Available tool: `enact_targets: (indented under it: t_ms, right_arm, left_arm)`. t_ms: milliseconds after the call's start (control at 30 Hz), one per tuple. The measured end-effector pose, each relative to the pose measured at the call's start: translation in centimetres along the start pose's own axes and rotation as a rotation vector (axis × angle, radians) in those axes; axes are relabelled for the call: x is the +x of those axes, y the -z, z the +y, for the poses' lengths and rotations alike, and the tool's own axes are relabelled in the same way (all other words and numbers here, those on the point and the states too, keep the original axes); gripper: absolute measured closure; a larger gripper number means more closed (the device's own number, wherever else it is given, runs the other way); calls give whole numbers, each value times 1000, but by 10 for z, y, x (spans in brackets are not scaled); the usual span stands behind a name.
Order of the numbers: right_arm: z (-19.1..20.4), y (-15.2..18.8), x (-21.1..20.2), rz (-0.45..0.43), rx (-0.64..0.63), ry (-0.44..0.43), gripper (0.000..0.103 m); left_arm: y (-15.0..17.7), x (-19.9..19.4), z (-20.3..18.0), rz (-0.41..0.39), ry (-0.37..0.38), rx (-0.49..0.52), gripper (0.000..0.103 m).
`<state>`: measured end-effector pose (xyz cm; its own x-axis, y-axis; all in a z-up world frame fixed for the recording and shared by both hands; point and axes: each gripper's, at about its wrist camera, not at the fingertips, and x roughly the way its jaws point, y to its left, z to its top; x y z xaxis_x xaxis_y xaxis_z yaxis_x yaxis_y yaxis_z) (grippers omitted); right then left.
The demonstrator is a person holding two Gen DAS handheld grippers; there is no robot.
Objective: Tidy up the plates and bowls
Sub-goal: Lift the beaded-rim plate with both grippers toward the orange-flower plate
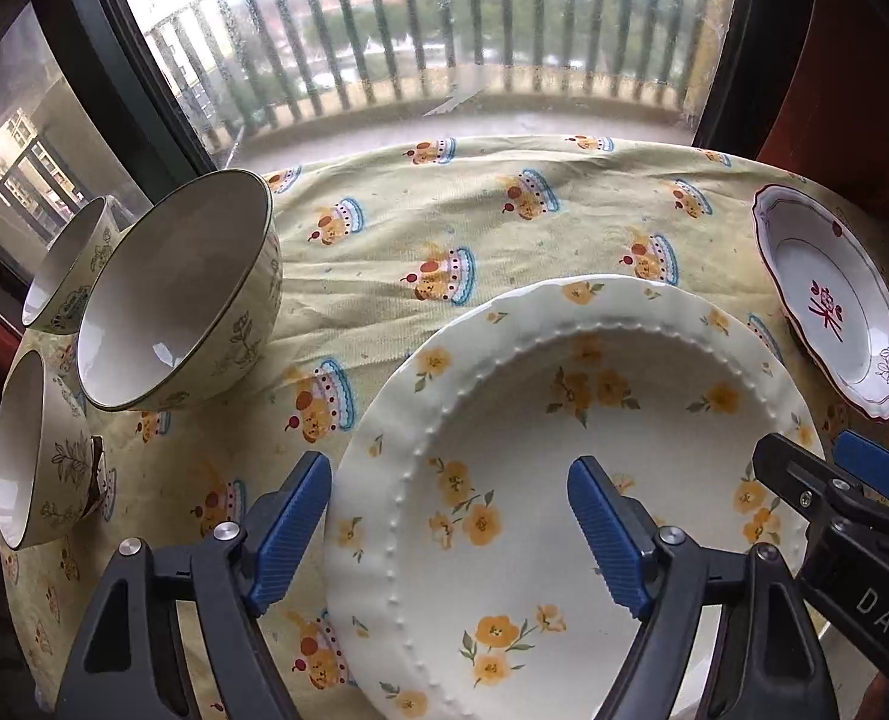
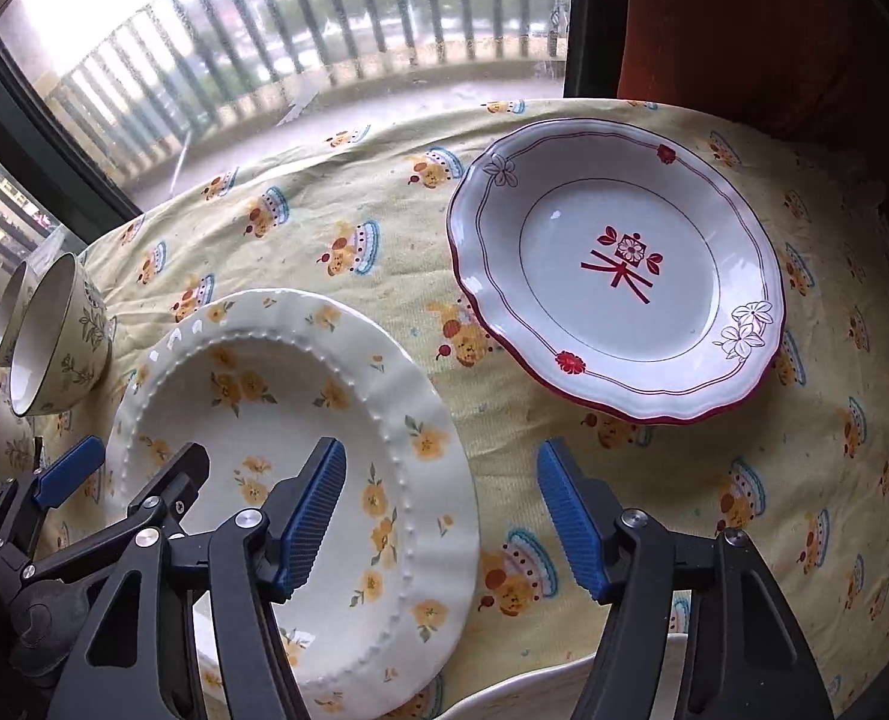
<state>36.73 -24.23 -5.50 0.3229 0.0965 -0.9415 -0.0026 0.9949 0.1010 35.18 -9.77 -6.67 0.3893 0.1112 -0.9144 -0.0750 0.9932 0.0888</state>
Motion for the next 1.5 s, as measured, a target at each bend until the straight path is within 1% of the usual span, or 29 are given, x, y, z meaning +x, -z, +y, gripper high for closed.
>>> enact_targets:
  t_ms: [133, 200, 333, 400, 467, 533, 667, 767, 833, 900, 967, 1033, 1300, 1400, 1500]
  right_arm:
    - [-1, 0, 14, 30, 3, 0, 35]
    - [1, -1, 19, 38, 0, -15, 35]
    - [7, -2, 23, 38, -10, -21, 36]
    - [8, -1, 23, 42, -10, -25, 37]
    - [13, 0, 23, 49, -21, -36, 45]
    - [18, 1, 21, 36, -34, -12, 45]
    - [19, 3, 18, 36, -41, 5, 44]
    - [26, 5, 14, 28, -67, 27, 44]
    - [33, 9, 10, 25, -96, 35, 44]
    - [41, 14, 8, 30, -115, 32, 44]
    - [45, 21, 8, 43, -116, 23, 44]
    - [50, 28, 7, 56, -114, 18, 44]
    - [72, 50, -2, 61, -137, 28, 44]
    - [74, 56, -3, 74, -133, 28, 44]
    - [71, 65, 1, 99, -101, 13, 44]
  left_arm:
    - [1, 6, 0, 8, -11, 14, 21]
    - [2, 10, 0, 16, -16, 22, 21]
    - [0, 15, 7, 27, 14, -16, 23]
    - [0, 15, 8, 32, 24, -19, 24]
    - [0, 14, 8, 28, 21, -6, 26]
    - [1, 14, 9, 30, 28, -2, 27]
    - [4, 10, 8, 34, 20, 13, 29]
    - [7, 8, 12, 47, 16, 2, 30]
    - [11, 6, 19, 54, 18, -15, 30]
    - [16, 2, 24, 52, 2, -11, 31]
    - [22, -1, 27, 54, -26, 3, 33]
    - [28, -3, 32, 60, -29, 4, 33]
    - [55, -17, 54, 78, -3, -10, 33]
    - [63, -20, 59, 83, 12, -16, 33]
    - [68, -22, 58, 64, 18, 10, 32]
